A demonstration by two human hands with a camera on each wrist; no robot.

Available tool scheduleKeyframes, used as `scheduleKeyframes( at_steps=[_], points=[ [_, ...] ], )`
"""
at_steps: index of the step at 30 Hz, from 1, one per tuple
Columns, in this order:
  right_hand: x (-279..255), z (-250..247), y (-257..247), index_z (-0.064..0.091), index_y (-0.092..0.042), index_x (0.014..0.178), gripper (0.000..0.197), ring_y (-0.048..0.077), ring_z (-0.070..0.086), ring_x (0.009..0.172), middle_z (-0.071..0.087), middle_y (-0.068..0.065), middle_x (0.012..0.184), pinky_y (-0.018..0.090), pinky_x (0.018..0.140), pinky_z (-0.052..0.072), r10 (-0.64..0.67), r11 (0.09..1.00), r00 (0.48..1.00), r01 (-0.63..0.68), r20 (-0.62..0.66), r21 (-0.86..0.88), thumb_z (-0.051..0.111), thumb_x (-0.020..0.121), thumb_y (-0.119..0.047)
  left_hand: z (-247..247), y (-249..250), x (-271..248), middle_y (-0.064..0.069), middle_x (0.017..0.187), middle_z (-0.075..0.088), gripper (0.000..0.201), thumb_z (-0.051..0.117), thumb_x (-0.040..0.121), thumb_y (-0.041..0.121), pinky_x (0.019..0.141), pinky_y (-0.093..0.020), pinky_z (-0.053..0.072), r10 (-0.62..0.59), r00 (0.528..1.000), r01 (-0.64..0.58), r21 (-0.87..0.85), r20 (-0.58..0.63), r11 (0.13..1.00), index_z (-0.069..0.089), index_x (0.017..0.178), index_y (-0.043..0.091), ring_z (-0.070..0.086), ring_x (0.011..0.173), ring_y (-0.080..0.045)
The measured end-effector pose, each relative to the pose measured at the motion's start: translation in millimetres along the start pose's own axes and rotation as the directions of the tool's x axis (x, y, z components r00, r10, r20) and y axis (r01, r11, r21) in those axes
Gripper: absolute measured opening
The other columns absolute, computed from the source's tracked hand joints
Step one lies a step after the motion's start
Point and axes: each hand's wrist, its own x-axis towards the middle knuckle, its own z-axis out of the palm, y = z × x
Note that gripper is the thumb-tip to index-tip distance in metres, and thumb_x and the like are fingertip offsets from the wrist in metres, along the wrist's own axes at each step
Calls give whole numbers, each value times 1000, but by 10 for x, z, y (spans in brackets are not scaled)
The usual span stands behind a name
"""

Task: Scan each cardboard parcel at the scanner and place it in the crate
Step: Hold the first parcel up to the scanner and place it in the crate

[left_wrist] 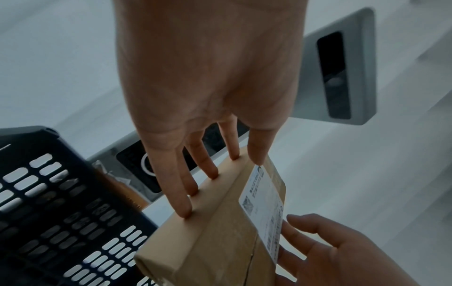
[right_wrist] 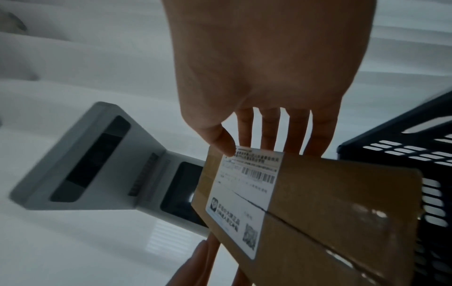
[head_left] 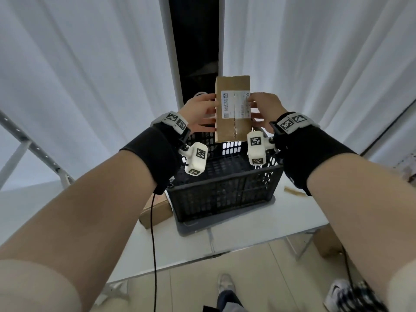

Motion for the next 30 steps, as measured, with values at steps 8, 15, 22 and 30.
scheduleKeyframes(
  at_steps=[8,15,22,30],
  points=[
    [906,86,576,67,-1,111,31,28,71,84,71,15,99,36,75,57,157,986,988,-156,6,-55,49,86,-9,24,-488,783,-3,120,70,41,67,93,28,82,-42,60,-191,981,191,1,-33,982,60,133,34,69,107,-26],
    [1629,96,1118,66,-5,100,28,30,71,93,73,15,104,34,69,53,298,946,954,-298,-15,-126,50,78,-14,137,-1014,1503,-2,116,68,43,62,97,28,89,-46,57,-328,943,328,-13,-51,945,54,139,32,67,104,-25],
    [2248,-25,1607,53,-24,79,5,16,60,78,57,-2,86,38,76,55,409,883,912,-389,24,-261,57,82,-25,261,-1461,2075,-4,122,63,43,56,100,29,84,-45,57,-448,893,446,-47,-51,894,51,142,31,63,106,-28],
    [2618,-66,1842,58,-17,124,39,22,56,101,50,-5,85,44,91,56,471,809,880,-408,51,-424,55,88,-29,405,-1850,2550,-7,125,65,39,63,95,31,76,-44,61,-528,848,522,-103,-47,847,59,131,18,67,107,-28]
  ],
)
